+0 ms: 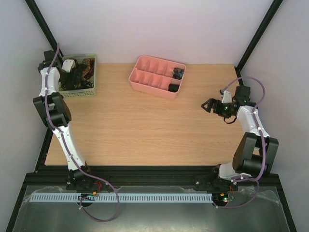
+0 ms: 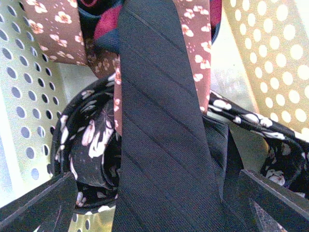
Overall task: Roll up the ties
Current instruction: Pick up the tie from the bin.
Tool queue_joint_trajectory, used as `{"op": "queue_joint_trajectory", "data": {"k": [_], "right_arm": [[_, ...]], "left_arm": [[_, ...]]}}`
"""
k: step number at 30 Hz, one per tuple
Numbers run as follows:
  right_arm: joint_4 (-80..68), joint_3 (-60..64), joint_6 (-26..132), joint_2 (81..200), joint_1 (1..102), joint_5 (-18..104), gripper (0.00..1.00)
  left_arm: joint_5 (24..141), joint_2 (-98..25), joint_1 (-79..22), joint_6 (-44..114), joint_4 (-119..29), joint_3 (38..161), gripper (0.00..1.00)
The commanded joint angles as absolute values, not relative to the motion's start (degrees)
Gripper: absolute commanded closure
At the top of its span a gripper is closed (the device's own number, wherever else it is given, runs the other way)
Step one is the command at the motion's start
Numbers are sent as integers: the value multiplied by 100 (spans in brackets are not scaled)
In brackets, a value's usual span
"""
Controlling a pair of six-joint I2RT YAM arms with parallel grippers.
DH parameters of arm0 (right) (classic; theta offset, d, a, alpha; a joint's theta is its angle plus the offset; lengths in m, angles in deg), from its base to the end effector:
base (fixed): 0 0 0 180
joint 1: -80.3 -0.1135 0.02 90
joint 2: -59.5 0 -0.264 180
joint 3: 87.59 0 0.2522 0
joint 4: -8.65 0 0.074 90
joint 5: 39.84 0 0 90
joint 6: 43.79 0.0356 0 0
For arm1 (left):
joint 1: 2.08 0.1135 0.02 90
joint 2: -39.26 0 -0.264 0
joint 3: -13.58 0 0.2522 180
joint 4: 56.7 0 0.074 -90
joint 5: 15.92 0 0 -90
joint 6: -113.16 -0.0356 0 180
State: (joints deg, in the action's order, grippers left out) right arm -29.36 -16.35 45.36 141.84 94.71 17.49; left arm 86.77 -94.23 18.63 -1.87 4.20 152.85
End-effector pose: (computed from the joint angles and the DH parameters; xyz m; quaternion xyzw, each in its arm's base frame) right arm 0.2957 -0.0561 0.2480 0.0086 0.9045 0.2167 0.3672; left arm 0.4843 0.1747 0.2412 0.0688 0.9463 0.0186 0.3154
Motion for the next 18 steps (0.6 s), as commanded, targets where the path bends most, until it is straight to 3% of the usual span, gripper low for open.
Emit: {"op": "queue_joint_trajectory", "data": {"k": [1, 4, 6, 10, 13, 18], "right_arm": [[-3149, -1585, 4499, 14036, 9506, 1691, 1], [-3152, -1559, 4498, 14052, 9505, 1683, 1], [-3153, -1540, 4506, 14068, 9504, 1677, 1], [-3146, -1483, 4542, 14079, 9506, 1652, 2], [-3118, -1483, 4596, 14063, 9504, 1593, 1], [-3068, -1523, 4752, 14012, 9505, 1409, 1]], "left_arm": [[8636, -9546, 1899, -417, 794, 15285, 7], [8264, -9631, 1893, -394, 731, 15284, 10], [7969, -9673, 1899, -369, 681, 15293, 19], [7746, -9542, 1901, -279, 551, 15305, 61], [8210, -9200, 1896, -119, 412, 15276, 94], [9185, -8533, 1696, 52, 463, 15231, 98]]}}
